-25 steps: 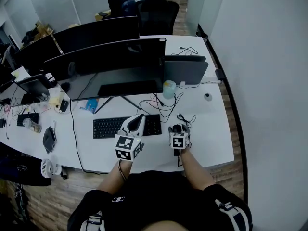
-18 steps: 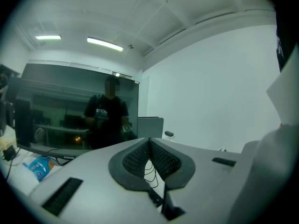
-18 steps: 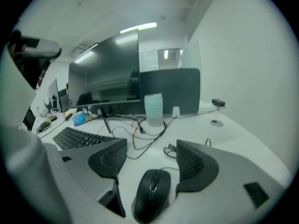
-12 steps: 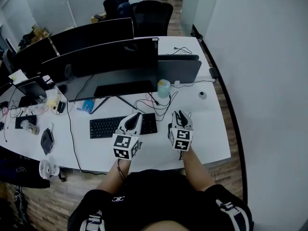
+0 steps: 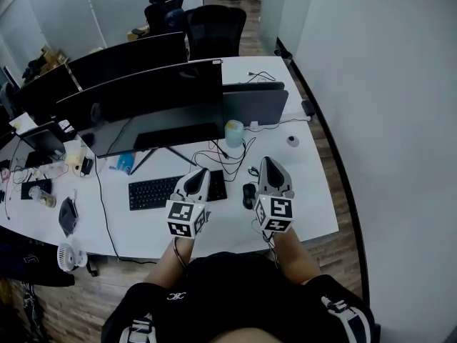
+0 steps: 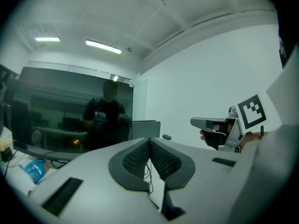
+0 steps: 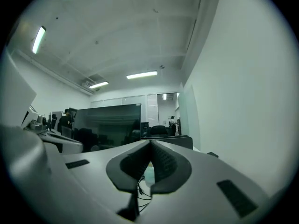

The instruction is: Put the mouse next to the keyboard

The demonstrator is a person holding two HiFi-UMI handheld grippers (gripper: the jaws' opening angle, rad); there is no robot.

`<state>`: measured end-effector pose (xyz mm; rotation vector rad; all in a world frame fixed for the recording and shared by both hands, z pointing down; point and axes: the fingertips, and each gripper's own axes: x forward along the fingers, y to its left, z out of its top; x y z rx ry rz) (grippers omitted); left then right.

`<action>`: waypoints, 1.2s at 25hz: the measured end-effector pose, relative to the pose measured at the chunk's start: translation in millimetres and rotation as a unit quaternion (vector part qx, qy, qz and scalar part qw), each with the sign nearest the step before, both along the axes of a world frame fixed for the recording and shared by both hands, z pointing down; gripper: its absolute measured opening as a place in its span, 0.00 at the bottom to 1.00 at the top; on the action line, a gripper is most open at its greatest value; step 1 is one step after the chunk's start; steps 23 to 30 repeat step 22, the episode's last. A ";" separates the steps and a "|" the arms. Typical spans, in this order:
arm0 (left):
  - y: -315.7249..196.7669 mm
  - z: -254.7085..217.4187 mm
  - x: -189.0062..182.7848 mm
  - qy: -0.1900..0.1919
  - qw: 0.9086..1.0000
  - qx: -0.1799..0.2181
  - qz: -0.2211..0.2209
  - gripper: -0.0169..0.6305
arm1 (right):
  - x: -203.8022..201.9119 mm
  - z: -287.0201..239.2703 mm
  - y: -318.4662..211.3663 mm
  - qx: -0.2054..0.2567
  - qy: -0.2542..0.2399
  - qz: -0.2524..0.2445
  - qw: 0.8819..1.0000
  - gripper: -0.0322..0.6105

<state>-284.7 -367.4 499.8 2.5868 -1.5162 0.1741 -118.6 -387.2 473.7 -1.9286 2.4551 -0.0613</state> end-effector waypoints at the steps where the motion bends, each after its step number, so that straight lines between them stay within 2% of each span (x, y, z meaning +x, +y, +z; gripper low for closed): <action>1: 0.2 -0.2 1.0 0.000 1.000 0.000 0.001 0.05 | 0.7 1.0 0.7 -0.002 -0.001 0.000 1.000 0.07; 30: 10.1 -2.5 -3.3 0.004 1.000 0.003 -0.007 0.05 | -2.0 5.1 8.7 -0.009 0.003 0.002 1.000 0.07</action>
